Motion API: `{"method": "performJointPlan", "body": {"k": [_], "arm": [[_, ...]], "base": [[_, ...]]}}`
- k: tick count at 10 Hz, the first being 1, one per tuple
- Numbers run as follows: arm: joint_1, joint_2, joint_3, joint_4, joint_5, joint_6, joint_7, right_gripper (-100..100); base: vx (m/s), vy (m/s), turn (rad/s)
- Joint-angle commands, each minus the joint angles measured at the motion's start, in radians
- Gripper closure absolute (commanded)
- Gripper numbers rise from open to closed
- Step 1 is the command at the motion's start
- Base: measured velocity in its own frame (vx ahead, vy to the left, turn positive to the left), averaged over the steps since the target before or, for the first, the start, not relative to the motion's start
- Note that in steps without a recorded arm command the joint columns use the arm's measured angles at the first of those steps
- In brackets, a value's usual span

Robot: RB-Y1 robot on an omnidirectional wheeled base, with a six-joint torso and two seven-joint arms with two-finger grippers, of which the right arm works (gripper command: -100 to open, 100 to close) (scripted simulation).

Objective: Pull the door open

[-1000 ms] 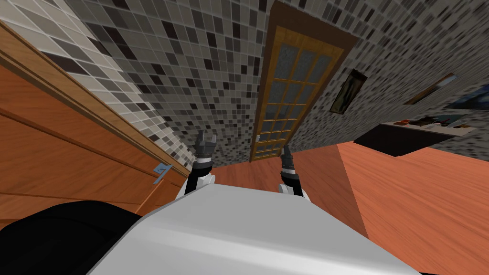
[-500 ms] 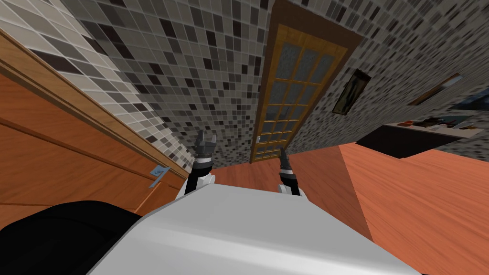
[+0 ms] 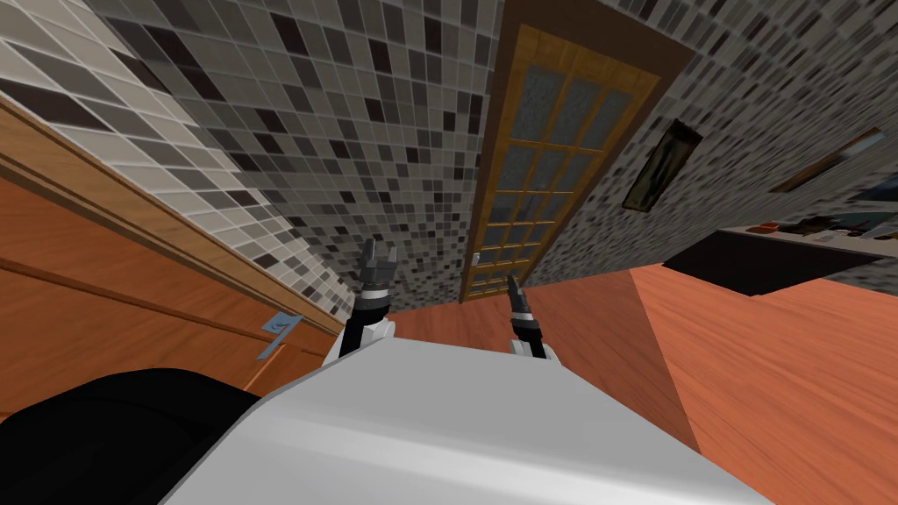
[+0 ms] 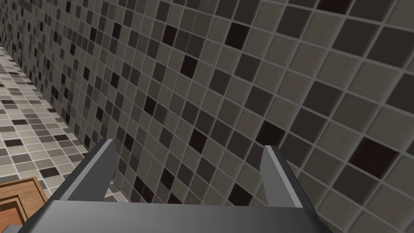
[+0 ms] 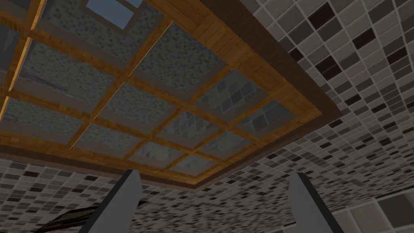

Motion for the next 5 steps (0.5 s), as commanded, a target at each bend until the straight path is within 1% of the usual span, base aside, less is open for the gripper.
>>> {"method": "performJointPlan", "body": {"k": [1, 2, 5], "arm": [[-0.008, -0.002, -0.003, 0.033, 0.008, -0.008, 0.017, -100], [-0.02, -0.005, -0.007, 0.068, 0.02, -0.019, 0.041, -100], [-0.054, -0.015, -0.021, 0.167, 0.057, -0.051, 0.112, -100]], "base": [[0.068, 0.01, 0.004], [0.053, 0.009, 0.015], [0.089, 0.001, 0.022]]}}
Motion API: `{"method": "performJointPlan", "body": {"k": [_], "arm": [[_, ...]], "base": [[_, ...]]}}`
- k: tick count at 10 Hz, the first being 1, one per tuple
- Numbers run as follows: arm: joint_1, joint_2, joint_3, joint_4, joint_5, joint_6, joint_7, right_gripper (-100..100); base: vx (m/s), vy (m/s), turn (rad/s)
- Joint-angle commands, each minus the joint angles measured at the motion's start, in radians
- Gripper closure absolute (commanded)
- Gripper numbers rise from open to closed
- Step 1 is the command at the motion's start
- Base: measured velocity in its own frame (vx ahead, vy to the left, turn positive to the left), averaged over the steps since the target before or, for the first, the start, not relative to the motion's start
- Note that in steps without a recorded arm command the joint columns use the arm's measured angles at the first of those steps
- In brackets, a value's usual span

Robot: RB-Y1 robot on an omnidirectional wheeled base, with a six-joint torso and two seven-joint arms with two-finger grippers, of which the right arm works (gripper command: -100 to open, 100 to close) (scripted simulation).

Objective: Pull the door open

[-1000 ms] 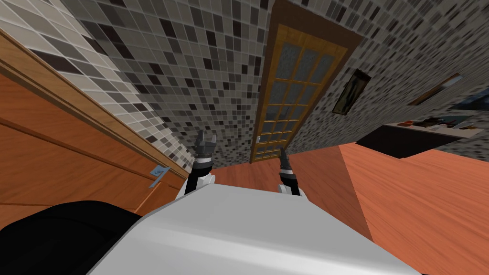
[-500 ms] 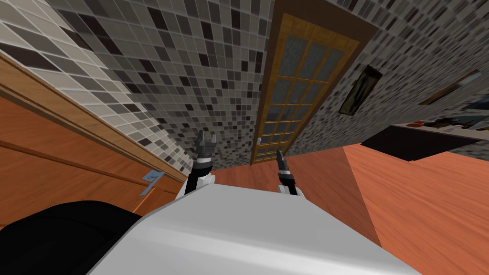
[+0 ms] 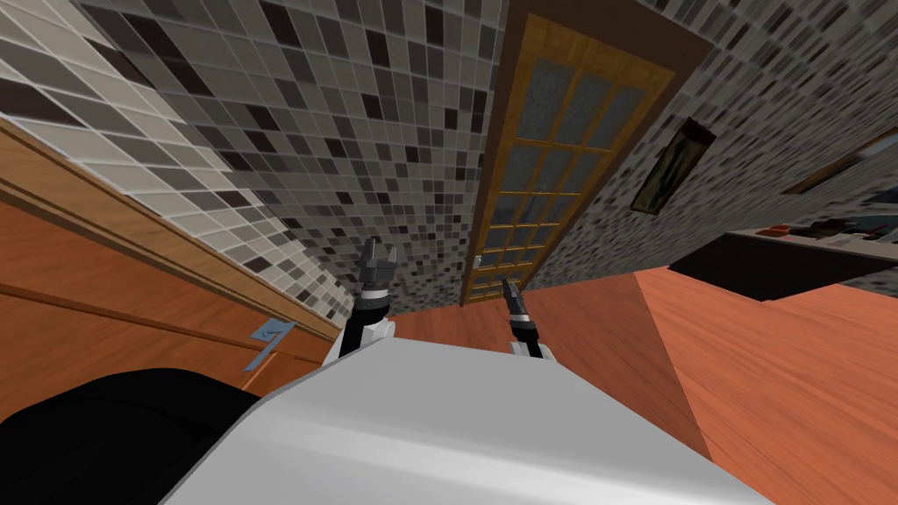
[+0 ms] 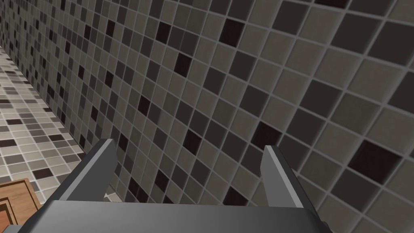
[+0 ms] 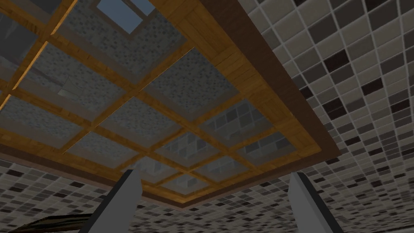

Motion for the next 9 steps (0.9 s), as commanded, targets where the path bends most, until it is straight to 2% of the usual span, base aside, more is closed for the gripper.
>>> {"method": "performJointPlan", "body": {"k": [1, 2, 5, 6, 9], "arm": [[-0.015, -0.006, -0.008, 0.05, 0.02, -0.02, 0.041, -100], [-0.015, -0.006, -0.008, 0.062, 0.02, -0.02, 0.041, -100], [-0.05, -0.016, -0.021, 0.158, 0.056, -0.052, 0.112, -100], [-0.05, -0.016, -0.021, 0.167, 0.056, -0.052, 0.112, -100], [-0.083, -0.026, -0.034, 0.264, 0.092, -0.083, 0.181, -100]], "base": [[0.098, 0.001, 0.019], [0.069, -0.005, 0.007], [0.079, -0.008, 0.02], [0.061, 0.004, 0.007], [0.074, 0.01, 0.017]]}}
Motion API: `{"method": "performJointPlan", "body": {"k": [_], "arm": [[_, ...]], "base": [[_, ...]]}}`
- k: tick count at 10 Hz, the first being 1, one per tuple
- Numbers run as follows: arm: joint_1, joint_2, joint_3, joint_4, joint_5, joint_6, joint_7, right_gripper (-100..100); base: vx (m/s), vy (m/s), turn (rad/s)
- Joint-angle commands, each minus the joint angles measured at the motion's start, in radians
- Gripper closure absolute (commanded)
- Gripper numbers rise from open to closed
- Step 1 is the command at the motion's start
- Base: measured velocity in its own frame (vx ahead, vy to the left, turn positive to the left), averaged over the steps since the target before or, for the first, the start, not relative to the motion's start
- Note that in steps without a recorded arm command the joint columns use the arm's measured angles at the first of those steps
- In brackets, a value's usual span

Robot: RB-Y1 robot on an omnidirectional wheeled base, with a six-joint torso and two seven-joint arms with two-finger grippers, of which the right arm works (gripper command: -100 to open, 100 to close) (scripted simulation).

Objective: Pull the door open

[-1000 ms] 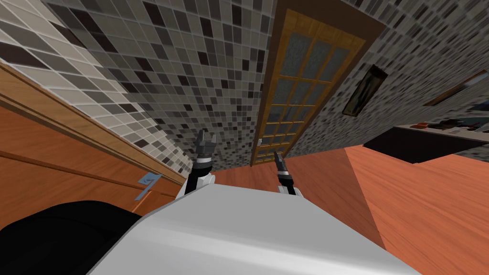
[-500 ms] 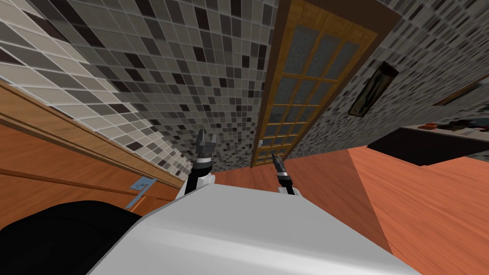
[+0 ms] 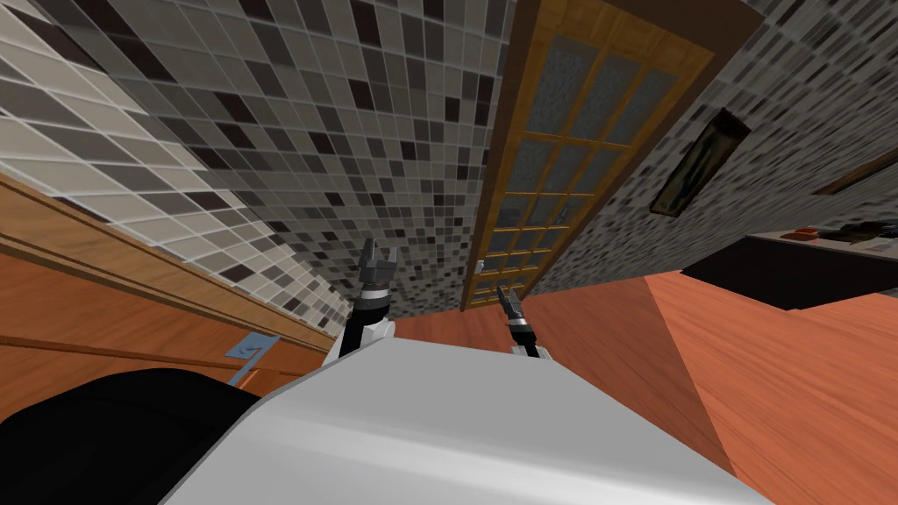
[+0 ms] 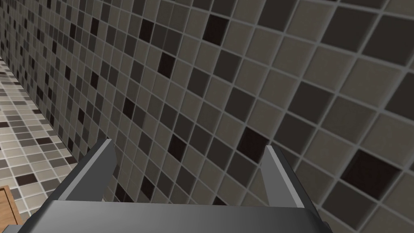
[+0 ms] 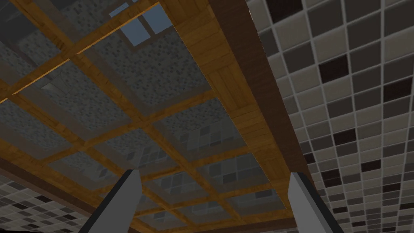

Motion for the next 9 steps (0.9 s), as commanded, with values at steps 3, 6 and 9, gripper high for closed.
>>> {"method": "performJointPlan", "body": {"k": [3, 6, 9], "arm": [[-0.029, -0.006, -0.011, 0.087, 0.031, -0.029, 0.064, -100], [-0.049, -0.012, -0.019, 0.157, 0.053, -0.049, 0.108, -100], [-0.07, -0.018, -0.027, 0.222, 0.075, -0.067, 0.149, -100]], "base": [[0.07, -0.009, 0.013], [0.066, -0.003, 0.012], [0.062, -0.001, 0.013]]}}
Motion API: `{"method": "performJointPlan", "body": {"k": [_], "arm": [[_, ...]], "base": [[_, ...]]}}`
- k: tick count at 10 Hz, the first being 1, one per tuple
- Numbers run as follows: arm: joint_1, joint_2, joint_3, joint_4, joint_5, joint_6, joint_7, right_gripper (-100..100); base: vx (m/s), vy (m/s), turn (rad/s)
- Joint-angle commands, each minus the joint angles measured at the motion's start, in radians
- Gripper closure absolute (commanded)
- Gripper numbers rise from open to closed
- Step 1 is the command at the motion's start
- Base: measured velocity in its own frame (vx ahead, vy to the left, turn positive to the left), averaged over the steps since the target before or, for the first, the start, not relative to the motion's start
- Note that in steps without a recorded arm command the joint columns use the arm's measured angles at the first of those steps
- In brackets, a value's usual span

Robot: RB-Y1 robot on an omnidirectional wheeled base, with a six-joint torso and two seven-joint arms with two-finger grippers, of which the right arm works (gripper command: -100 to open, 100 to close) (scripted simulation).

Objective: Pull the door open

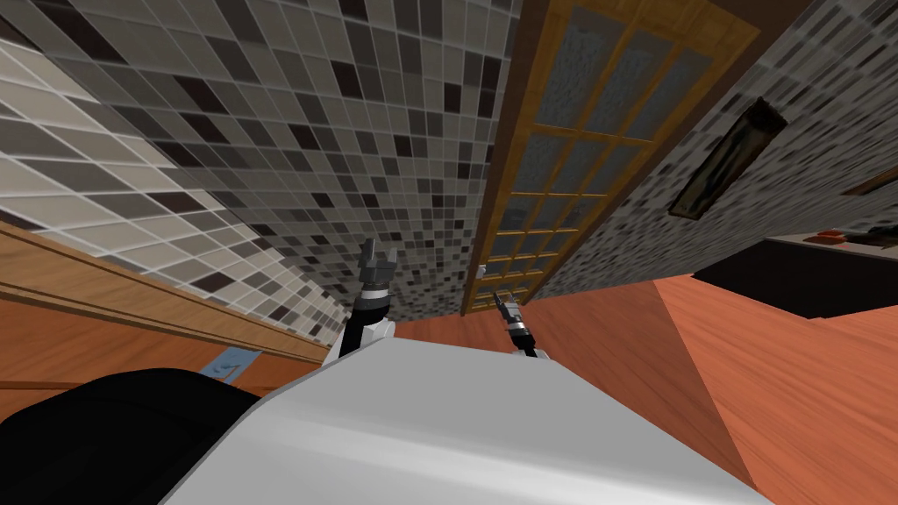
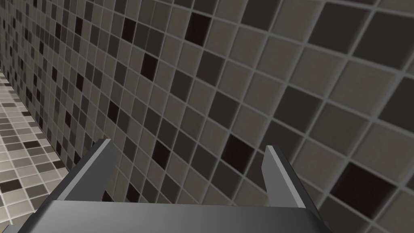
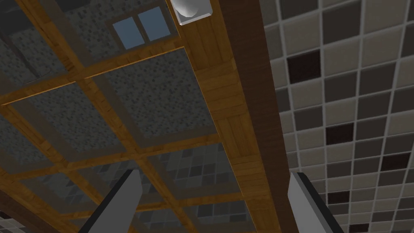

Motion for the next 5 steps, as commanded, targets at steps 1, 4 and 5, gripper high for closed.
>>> {"method": "performJointPlan", "body": {"k": [1, 4, 5], "arm": [[-0.014, -0.002, -0.005, 0.036, 0.005, -0.014, 0.017, -100], [-0.042, -0.01, -0.016, 0.123, 0.035, -0.041, 0.076, -100], [-0.051, -0.012, -0.019, 0.15, 0.045, -0.049, 0.094, -100]], "base": [[0.053, 0.002, 0.005], [0.077, -0.006, 0.016], [0.092, -0.01, 0.016]]}}
